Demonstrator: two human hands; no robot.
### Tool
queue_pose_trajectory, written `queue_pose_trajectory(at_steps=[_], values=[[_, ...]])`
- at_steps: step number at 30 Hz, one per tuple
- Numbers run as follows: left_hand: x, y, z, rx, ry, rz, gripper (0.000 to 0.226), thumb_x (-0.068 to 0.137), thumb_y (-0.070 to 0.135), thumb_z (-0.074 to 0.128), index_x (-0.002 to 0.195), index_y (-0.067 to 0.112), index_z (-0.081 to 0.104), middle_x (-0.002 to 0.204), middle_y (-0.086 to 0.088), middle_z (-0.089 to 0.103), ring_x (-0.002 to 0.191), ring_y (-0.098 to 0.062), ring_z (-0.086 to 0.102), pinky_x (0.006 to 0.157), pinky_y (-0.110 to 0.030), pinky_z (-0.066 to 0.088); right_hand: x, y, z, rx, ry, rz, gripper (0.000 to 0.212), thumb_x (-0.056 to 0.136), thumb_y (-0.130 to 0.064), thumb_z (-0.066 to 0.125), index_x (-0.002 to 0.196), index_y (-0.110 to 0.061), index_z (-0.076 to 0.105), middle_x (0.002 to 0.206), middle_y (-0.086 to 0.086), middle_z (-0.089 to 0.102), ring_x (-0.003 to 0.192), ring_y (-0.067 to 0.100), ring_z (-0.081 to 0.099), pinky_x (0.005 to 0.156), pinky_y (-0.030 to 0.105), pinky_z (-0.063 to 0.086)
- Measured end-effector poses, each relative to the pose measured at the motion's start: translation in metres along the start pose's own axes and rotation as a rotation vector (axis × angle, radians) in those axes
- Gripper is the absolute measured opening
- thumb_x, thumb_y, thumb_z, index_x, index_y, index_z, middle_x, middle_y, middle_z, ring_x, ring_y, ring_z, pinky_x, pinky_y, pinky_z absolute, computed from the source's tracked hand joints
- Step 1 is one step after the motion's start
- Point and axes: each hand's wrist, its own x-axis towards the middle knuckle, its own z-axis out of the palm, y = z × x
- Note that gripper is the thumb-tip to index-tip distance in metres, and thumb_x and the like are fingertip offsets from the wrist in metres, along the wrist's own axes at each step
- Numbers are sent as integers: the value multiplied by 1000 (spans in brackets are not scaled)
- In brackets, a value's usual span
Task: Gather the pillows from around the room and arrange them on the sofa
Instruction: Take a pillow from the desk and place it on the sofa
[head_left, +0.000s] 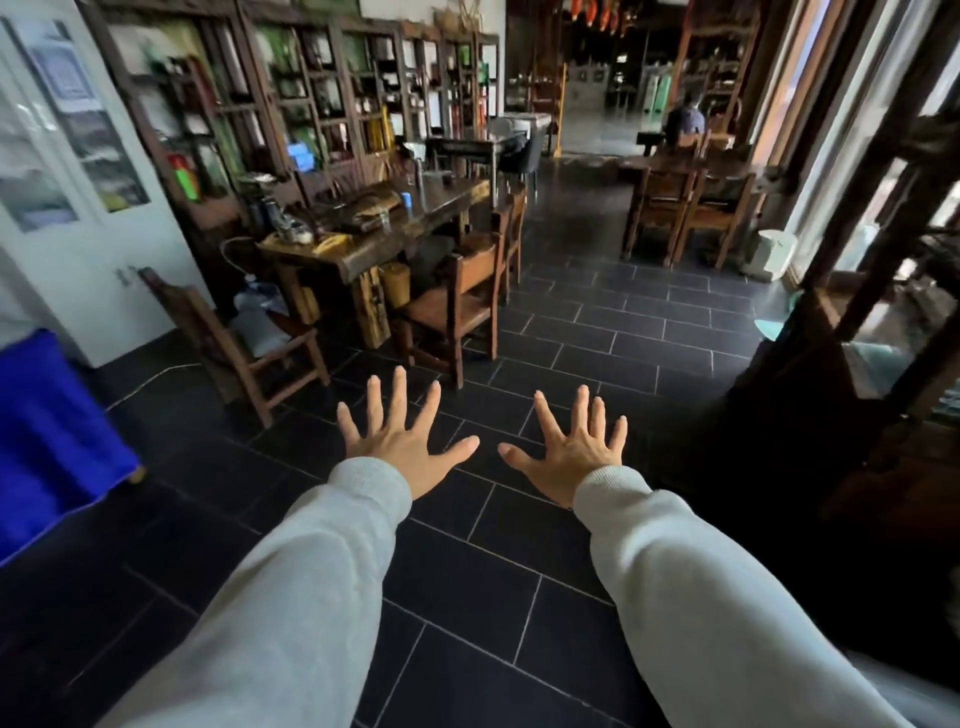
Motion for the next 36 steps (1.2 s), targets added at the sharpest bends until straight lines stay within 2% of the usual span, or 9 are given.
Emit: queue_pose_trajectory(at_steps=[7, 14, 23, 30, 36], values=[[39, -64, -9, -25, 4, -168, 105, 66, 100, -2, 155, 49, -24, 161, 2, -45, 148, -30, -41, 115, -68, -19, 64, -86, -12, -31, -51, -169, 102, 75, -97, 9, 161, -45, -12, 169, 16, -24, 155, 38, -21, 116, 64, -19], [112, -100, -28, -52, -4, -361, 99, 76, 97, 6, 157, 47, -23, 163, 0, -42, 150, -32, -38, 116, -67, -17, 172, -140, -29, -42, -57, -327, 104, 75, -98, 9, 162, -43, -9, 171, 17, -17, 156, 38, -17, 119, 64, -16], [178, -154, -41, -61, 0, -558, 110, 62, 104, -5, 156, 49, -21, 166, 1, -35, 153, -32, -31, 115, -67, -18, 266, -232, -33, -103, -63, -550, 104, 75, -97, 5, 162, -42, -9, 171, 17, -14, 157, 40, -13, 118, 64, -15], [216, -252, -41, -71, 33, -699, 107, 65, 101, -3, 158, 49, -17, 168, -1, -33, 154, -32, -29, 116, -68, -14, 326, -336, -15, -112, -82, -646, 102, 76, -96, 3, 162, -43, -8, 171, 17, -13, 157, 41, -12, 117, 64, -16], [260, -362, -55, -104, 66, -810, 104, 69, 100, 3, 157, 49, -18, 168, 1, -33, 154, -30, -29, 118, -68, -15, 380, -460, -6, -101, -64, -720, 105, 73, -98, 4, 162, -43, -3, 172, 18, -8, 157, 42, -10, 117, 65, -15]])
